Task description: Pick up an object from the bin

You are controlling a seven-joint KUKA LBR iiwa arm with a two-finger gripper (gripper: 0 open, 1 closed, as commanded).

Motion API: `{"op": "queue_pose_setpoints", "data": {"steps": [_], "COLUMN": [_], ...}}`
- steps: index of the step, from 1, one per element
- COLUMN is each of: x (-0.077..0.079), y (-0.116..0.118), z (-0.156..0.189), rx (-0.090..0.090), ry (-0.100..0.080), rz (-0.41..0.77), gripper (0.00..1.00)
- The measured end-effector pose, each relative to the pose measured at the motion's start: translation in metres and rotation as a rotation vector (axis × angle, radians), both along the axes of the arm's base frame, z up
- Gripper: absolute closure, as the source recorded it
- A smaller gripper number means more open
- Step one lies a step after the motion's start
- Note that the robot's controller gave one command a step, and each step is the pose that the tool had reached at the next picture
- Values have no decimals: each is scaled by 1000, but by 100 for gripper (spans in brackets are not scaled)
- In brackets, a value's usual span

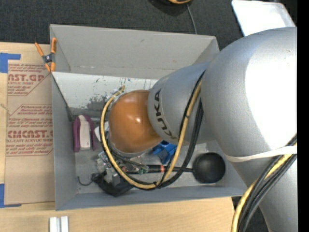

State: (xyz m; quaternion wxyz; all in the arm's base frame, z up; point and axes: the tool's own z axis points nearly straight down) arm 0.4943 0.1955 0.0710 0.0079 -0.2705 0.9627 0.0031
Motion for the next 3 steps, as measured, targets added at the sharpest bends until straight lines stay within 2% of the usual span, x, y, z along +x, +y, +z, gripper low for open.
{"op": "queue_pose_setpoints", "data": {"steps": [1, 2, 3], "x": [0, -3, -1], "y": [0, -1, 0], "z": [2, 18, 44], "rx": [1, -3, 0], "ry": [0, 8, 0], "rz": [-1, 0, 0], "gripper": [100, 100, 100]}}
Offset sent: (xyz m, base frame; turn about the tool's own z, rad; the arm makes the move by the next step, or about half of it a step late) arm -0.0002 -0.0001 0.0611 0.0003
